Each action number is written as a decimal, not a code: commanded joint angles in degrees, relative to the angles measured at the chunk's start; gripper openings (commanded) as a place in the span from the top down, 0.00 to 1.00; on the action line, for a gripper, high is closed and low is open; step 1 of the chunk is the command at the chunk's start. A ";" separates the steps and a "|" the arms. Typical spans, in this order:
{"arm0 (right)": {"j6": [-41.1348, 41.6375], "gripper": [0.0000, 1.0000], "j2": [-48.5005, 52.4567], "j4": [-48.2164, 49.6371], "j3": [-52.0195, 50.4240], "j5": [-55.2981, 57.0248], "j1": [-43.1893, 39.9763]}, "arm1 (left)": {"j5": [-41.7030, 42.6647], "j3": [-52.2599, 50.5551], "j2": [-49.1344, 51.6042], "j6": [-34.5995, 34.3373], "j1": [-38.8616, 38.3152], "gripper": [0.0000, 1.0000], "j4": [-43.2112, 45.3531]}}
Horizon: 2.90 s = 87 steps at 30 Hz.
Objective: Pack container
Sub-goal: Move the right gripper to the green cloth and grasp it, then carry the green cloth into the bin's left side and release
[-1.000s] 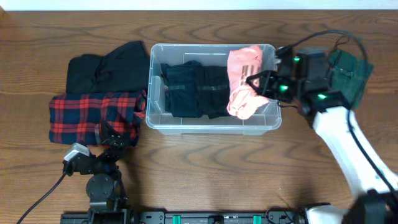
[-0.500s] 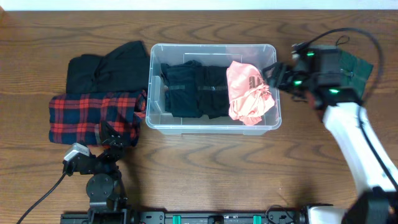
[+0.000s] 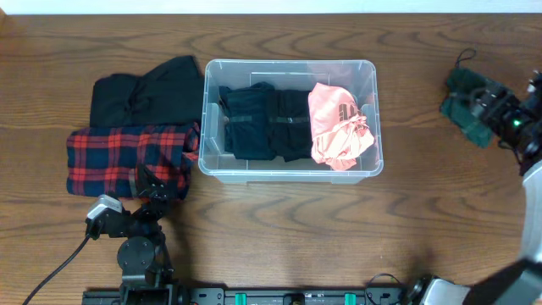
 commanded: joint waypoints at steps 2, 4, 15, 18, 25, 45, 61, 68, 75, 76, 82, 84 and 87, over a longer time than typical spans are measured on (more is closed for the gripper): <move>-0.39 0.15 8.50 3.63 0.37 0.68 -5.11 | -0.28 -1.14 -0.35 0.35 0.26 0.02 -1.92; -0.13 0.16 12.09 5.64 0.37 0.68 -7.23 | -0.28 -1.14 -0.35 0.35 0.26 0.02 -1.92; 1.03 0.18 27.06 17.38 0.37 -3.48 -9.68 | -0.28 -1.14 -0.35 0.35 0.26 0.02 -1.95; 3.15 0.20 29.64 20.22 0.37 -4.33 -8.92 | -0.28 -1.14 -0.35 0.35 0.26 0.02 -1.92; 6.51 0.52 33.94 23.34 0.37 -6.38 -6.73 | -0.28 -1.14 -0.35 0.35 0.26 0.02 -1.95; 7.91 0.99 -1.66 -2.16 4.70 -24.92 0.87 | -0.31 -1.14 -0.35 0.35 0.26 0.02 -1.92; 26.84 0.99 -9.86 4.61 3.04 -8.37 48.24 | -0.28 -1.14 -0.35 0.35 0.26 0.02 -1.92; 38.58 0.99 4.96 19.96 3.04 -1.31 61.05 | -0.31 -1.14 -0.35 0.35 0.26 0.02 -1.95; 37.97 0.83 16.94 21.18 3.04 2.71 65.75 | -0.28 -1.14 -0.35 0.35 0.26 0.02 -1.95; 35.23 0.67 17.92 21.16 3.04 2.36 66.20 | -0.31 -1.14 -0.35 0.35 0.26 0.02 -1.92; 19.21 0.47 15.61 18.27 3.08 2.91 65.70 | -0.31 -1.14 -0.35 0.35 0.26 0.02 -1.92; 16.85 0.41 11.21 15.32 3.08 5.11 63.52 | -0.31 -1.14 -0.35 0.35 0.26 0.02 -1.92; 16.44 0.36 3.02 10.08 3.08 6.86 57.24 | -0.28 -1.14 -0.35 0.35 0.26 0.02 -1.92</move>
